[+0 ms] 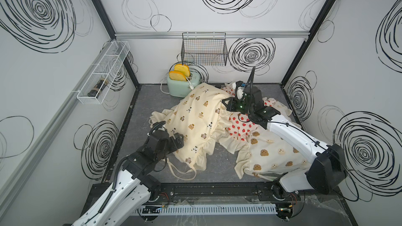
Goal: Zip up pillowcases
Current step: Adjust the pillowcase at the center of the board.
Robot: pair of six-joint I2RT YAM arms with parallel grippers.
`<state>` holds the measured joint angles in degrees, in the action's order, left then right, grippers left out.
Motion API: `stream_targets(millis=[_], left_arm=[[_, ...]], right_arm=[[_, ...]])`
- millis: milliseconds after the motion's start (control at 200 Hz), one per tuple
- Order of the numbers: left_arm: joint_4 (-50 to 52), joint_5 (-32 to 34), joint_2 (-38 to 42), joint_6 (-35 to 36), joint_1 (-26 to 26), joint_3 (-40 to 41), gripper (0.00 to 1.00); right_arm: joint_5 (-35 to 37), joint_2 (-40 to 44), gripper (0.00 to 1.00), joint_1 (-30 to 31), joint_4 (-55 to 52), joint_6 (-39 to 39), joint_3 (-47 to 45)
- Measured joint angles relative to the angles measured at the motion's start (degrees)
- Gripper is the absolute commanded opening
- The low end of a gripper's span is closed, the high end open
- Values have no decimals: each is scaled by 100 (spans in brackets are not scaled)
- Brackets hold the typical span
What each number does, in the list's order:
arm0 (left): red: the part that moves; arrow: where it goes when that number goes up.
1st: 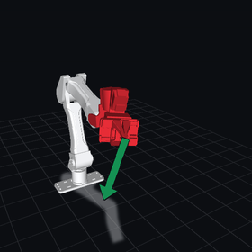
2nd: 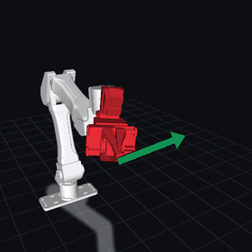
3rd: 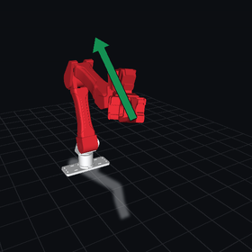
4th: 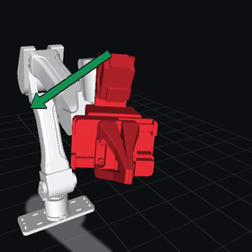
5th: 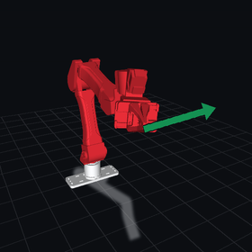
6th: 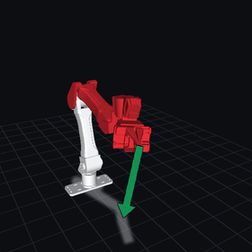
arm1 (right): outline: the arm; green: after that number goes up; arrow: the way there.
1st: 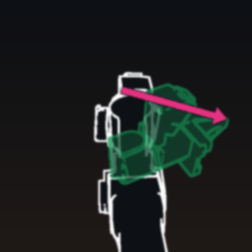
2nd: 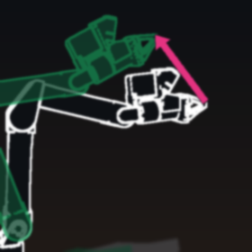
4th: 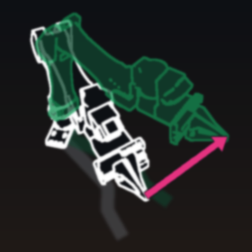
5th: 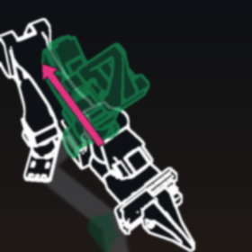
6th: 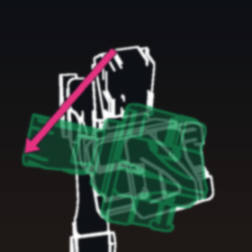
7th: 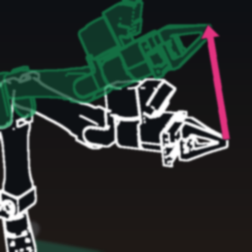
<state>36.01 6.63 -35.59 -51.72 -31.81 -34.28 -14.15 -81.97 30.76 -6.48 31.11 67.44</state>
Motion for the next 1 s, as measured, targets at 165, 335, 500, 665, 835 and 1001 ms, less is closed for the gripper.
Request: stream_targets(millis=[165, 335, 500, 665, 835, 1001], left_arm=[[-470, -52, -186, -162, -363, 505, 98], [-1032, 35, -192, -463, -1237, 946, 92], [-1602, 127, -122, -920, -2059, 1370, 87], [-1937, 472, -372, -1196, -2728, 1394, 86], [-2463, 671, -953, -1303, -3108, 1342, 86], [-2730, 780, -1515, -1128, -3198, 1034, 87]], right_arm=[[-61, -210, 0, -7, 0, -72, 39], [-33, -568, 3, 155, 7, -79, 240], [-4, -1108, 4, 573, 70, -79, 793], [24, -1810, 5, 855, 127, -94, 1512], [2, -2498, 19, 822, 146, -144, 2190], [-76, -2684, 42, 573, -101, -293, 2468]])
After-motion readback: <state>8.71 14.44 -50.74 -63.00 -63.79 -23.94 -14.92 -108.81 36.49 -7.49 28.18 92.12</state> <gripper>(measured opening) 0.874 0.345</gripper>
